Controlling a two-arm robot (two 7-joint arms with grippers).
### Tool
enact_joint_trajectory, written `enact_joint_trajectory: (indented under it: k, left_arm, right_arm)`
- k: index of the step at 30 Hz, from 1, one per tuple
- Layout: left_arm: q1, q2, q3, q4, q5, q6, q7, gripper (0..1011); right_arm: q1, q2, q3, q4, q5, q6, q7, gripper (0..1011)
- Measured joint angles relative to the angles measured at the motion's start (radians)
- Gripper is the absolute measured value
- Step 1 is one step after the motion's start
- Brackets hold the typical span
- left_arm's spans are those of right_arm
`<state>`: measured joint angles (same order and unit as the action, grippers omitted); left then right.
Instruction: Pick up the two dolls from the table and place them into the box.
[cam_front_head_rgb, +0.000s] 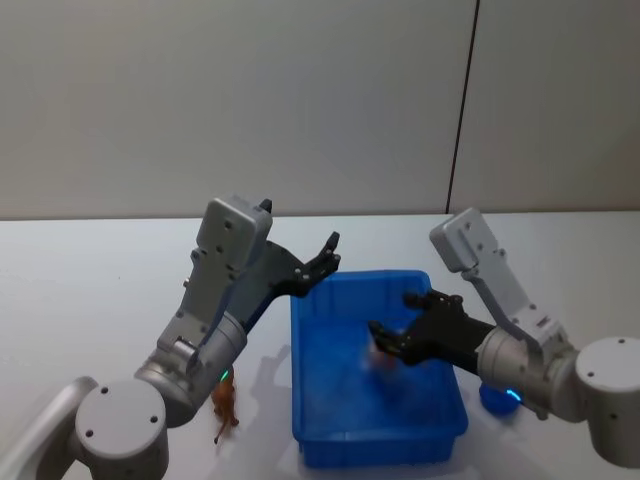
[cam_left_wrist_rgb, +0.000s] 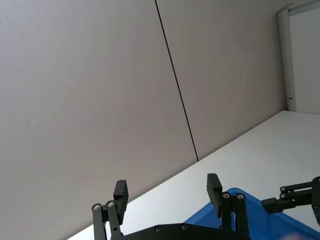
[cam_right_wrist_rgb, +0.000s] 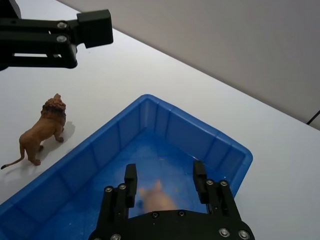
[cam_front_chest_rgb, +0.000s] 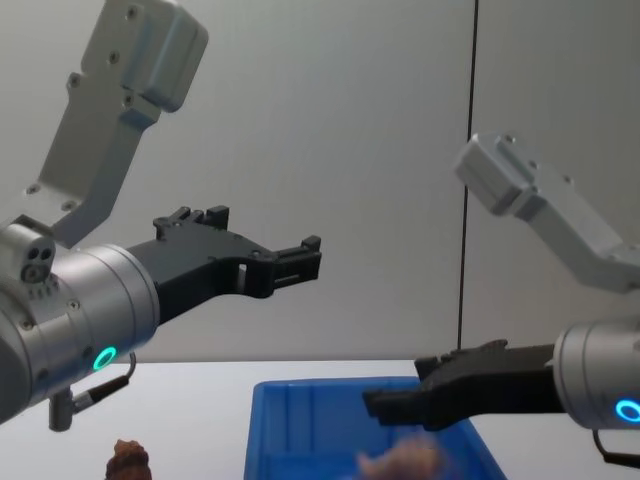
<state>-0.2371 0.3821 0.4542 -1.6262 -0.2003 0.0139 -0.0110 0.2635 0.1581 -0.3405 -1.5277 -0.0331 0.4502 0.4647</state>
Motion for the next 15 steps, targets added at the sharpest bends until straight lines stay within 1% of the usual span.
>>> enact_joint_trajectory:
  k: [2,3,5,6,7,12,15]
  left_arm:
    - [0.0,0.0,0.0,0.0,0.0,0.0,0.0,1001]
    - [0.0,0.0,0.0,0.0,0.0,0.0,0.0,1001]
    - [0.0,0.0,0.0,0.0,0.0,0.0,0.0,1001]
    - [0.0,0.0,0.0,0.0,0.0,0.0,0.0,1001]
    - [0.0,0.0,0.0,0.0,0.0,0.0,0.0,1001]
    - [0.0,0.0,0.0,0.0,0.0,0.0,0.0,1001]
    - [0.0,0.0,0.0,0.0,0.0,0.0,0.0,1001]
  right_arm:
    - [0.002,-0.001,-0.001,0.003,-0.002,0.004,0.0,704]
    - [0.003,-0.002,-0.002,0.005,-0.004,0.008,0.0,760]
    - [0.004,-0.003,-0.003,0.007,-0.005,0.011,0.0,790]
    - [0.005,-0.004,-0.004,0.009,-0.006,0.014,0.001,842]
    - [0.005,-0.004,-0.004,0.009,-0.007,0.015,0.001,867]
    - [0.007,-0.006,-0.006,0.013,-0.01,0.021,0.001,977]
    - [0.008,-0.006,-0.006,0.014,-0.011,0.023,0.001,1001]
